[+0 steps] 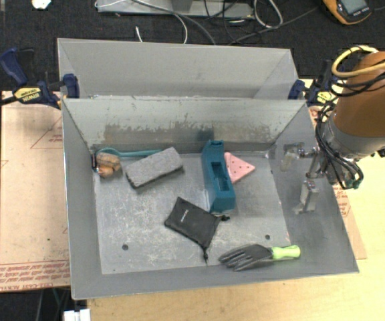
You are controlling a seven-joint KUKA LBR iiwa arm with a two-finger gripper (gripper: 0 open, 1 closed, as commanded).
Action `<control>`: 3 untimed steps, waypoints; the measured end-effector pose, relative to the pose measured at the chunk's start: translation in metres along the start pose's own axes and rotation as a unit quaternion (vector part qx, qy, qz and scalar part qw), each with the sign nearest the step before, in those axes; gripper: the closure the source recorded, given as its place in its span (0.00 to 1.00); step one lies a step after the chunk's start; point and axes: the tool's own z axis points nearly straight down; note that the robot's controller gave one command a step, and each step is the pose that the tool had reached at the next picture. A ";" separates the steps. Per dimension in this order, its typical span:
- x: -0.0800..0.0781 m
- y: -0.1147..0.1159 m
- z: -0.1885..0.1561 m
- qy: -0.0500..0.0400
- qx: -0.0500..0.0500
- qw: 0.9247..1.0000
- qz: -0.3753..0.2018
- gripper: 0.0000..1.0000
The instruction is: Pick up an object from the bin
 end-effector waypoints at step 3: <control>0.029 0.108 0.066 -0.006 0.002 0.989 -0.149 0.00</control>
Offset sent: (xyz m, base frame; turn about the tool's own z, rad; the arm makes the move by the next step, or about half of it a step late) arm -0.0480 0.0484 -0.1222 -0.3653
